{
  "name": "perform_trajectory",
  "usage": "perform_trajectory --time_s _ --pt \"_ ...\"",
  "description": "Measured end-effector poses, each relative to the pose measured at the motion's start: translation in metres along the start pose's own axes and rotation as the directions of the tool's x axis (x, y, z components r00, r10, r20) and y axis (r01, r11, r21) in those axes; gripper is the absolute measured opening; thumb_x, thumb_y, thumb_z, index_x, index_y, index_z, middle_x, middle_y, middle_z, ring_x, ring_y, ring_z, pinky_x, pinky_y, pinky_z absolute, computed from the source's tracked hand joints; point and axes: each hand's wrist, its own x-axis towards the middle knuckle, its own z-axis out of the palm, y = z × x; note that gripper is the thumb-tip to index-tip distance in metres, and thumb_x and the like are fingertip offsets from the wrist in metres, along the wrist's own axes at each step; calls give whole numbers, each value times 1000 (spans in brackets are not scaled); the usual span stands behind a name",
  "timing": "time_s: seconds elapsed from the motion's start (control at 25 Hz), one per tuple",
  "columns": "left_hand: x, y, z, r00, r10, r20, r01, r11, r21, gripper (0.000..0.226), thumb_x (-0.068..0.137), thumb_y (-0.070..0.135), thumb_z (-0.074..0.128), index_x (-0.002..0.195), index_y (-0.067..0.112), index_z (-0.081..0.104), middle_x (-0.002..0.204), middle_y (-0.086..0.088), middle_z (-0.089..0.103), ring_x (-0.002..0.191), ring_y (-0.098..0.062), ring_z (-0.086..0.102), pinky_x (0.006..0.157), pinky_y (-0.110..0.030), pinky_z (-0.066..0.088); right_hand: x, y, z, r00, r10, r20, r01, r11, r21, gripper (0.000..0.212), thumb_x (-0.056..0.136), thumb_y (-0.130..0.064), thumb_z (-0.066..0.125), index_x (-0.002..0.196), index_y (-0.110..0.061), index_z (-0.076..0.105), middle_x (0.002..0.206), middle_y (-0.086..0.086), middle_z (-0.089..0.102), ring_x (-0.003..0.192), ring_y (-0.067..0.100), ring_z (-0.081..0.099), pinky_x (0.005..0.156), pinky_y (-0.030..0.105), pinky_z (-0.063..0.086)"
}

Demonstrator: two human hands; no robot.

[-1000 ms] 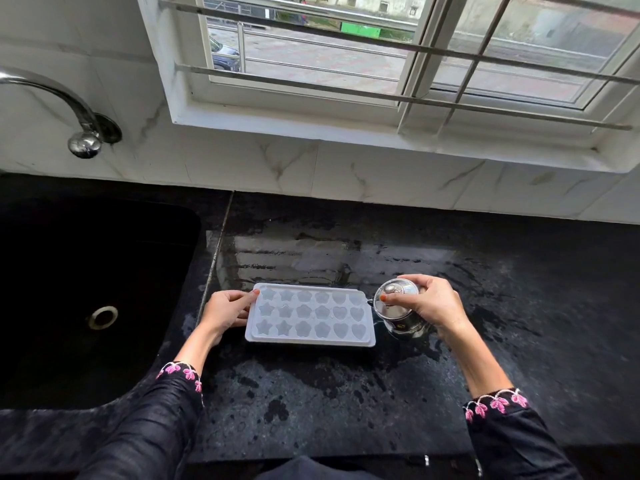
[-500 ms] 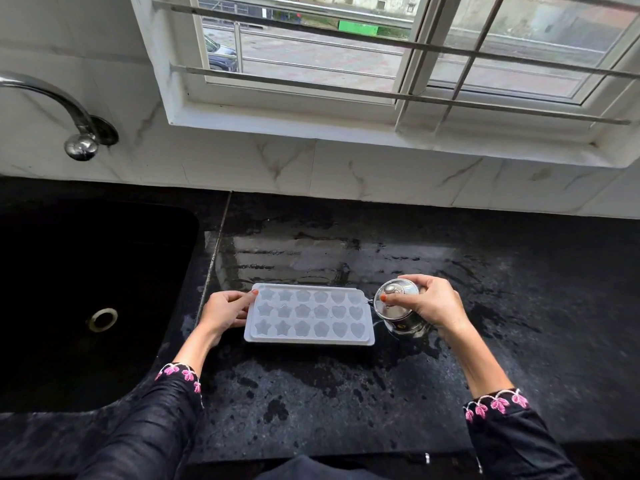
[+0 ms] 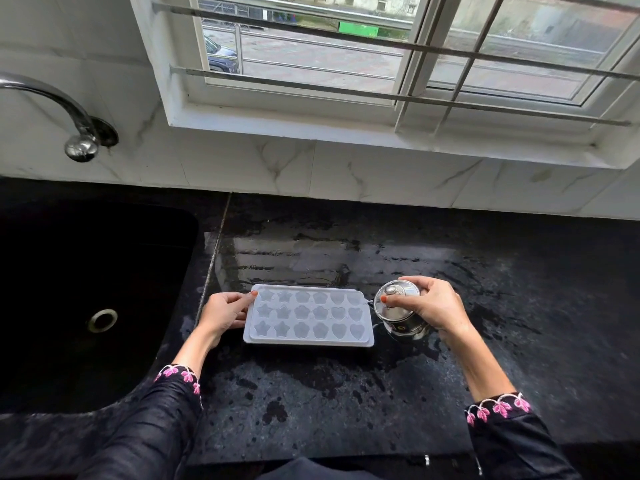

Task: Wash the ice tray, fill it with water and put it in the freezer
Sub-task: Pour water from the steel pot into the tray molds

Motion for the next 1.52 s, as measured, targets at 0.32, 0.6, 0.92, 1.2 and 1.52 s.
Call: perform_trajectory --time_s 0.32,0.6,0.92,1.2,1.52 --pt "-1 0 1 1000 -1 1 1 1000 0 29 88 27 71 92 -1 73 85 -14 76 68 -20 72 52 -22 56 -4 3 -1 1000 1 22 -1 1000 22 55 52 -37 96 102 -26 76 90 -7 77 93 13 71 85 31 57" --pt "1 -1 0 1000 -5 2 5 1000 4 29 88 28 71 91 0 73 83 -12 77 67 -18 73 52 -22 56 -12 13 2 998 12 62 -12 1000 0 51 46 -41 96 92 -30 77 81 -9 78 89 12 72 89 37 57" --pt "3 -2 0 1000 -5 11 5 1000 -6 30 89 26 70 94 -3 71 86 -17 74 63 -18 70 50 -22 55 -22 18 2 999 4 46 0 996 -84 54 52 -39 95 102 -29 76 86 -8 77 89 10 70 81 29 55" --pt "4 -3 -2 1000 2 22 -2 1000 14 33 89 28 70 96 -4 72 88 -17 75 67 -19 71 53 -22 56 -24 18 1 1000 12 22 -10 995 -103 55 53 -39 95 103 -28 76 87 -8 76 89 10 69 84 31 55" --pt "4 -3 -1 1000 5 25 -5 1000 13 34 90 27 69 97 -6 71 90 -19 75 66 -18 71 52 -22 56 -25 14 1 1000 4 24 -2 995 -104 55 54 -38 95 104 -28 76 87 -7 76 89 10 69 83 29 54"
